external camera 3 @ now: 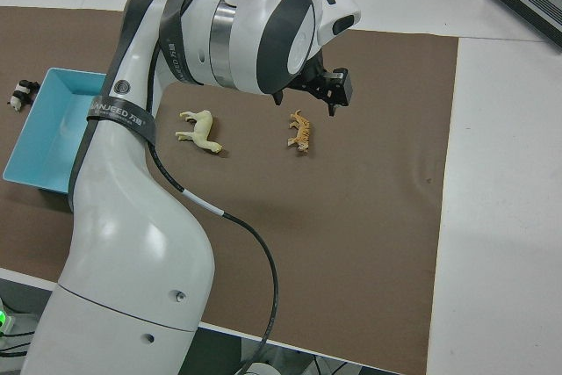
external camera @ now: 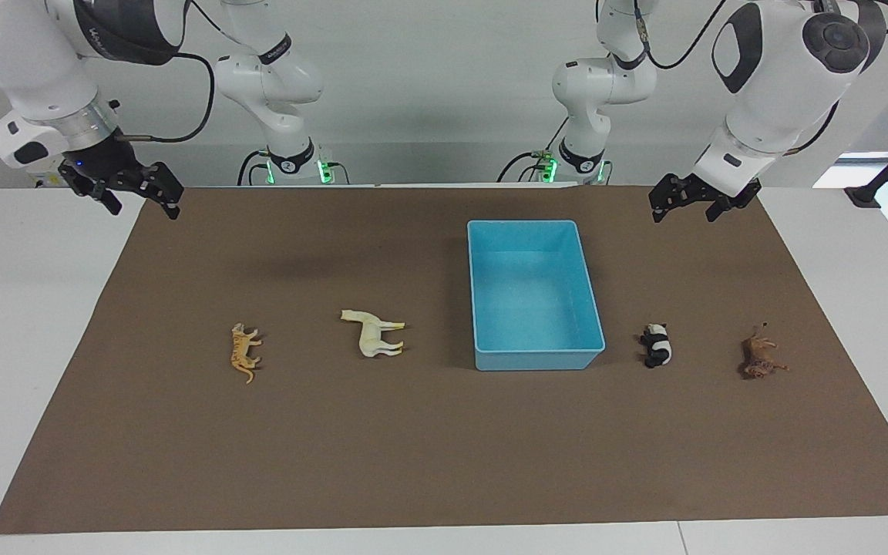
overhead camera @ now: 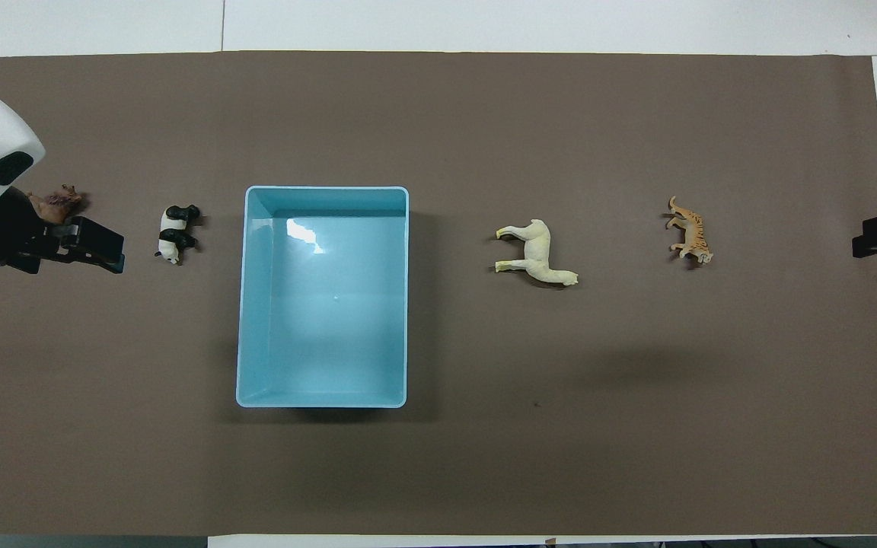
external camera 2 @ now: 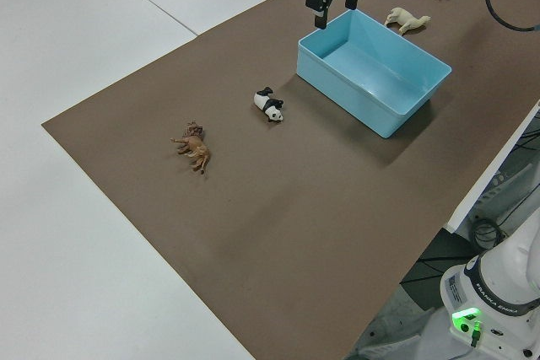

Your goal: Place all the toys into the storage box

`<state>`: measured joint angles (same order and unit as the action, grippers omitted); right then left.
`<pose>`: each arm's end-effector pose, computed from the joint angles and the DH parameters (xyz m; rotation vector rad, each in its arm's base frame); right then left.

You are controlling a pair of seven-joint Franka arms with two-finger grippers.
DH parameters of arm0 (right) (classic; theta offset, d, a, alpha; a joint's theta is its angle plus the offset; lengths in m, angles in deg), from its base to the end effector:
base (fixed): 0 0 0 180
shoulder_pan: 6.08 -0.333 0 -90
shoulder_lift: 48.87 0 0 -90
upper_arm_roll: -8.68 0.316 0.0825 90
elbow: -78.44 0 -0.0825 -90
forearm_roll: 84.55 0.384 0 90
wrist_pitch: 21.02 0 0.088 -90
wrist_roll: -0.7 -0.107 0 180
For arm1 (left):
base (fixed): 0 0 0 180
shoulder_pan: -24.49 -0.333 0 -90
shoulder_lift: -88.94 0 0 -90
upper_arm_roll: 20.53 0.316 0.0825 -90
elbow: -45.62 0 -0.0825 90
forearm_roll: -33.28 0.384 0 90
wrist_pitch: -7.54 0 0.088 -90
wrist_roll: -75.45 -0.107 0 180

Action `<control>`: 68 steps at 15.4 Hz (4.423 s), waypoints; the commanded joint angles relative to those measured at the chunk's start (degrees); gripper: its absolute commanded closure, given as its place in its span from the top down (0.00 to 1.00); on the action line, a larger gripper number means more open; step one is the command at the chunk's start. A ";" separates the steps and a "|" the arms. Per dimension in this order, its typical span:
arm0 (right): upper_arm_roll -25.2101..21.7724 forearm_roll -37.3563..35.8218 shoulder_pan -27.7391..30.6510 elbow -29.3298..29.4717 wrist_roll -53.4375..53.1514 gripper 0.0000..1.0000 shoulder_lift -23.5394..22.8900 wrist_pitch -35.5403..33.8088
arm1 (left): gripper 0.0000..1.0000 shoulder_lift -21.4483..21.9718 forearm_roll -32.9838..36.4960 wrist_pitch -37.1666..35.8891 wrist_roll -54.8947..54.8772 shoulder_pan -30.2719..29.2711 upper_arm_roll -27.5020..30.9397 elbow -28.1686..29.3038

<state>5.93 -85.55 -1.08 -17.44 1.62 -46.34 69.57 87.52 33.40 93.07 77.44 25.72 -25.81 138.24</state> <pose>0.5341 -0.0751 0.6011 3.1235 -0.1853 -0.0771 0.5469 -0.0616 0.5833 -3.1198 0.1233 0.2315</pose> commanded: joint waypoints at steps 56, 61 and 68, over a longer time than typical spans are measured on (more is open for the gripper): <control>1.08 0.38 -5.70 -21.01 8.58 0.88 -21.60 47.66 | 1.00 3.70 0.58 20.34 1.44 -3.94 0.45 13.96; 1.08 0.73 -5.79 -21.01 7.87 0.00 -21.60 47.40 | 1.00 -4.62 0.84 39.51 -0.49 -6.41 0.63 20.49; 1.08 0.82 -5.87 -19.88 7.70 0.00 -21.69 46.70 | 1.00 -12.98 1.10 51.58 -0.31 -4.31 0.63 24.63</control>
<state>7.00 -85.02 -7.36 -37.24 8.68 -68.02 115.58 76.12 33.83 141.83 77.46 20.60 -25.73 161.53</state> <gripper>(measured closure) 0.678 0.000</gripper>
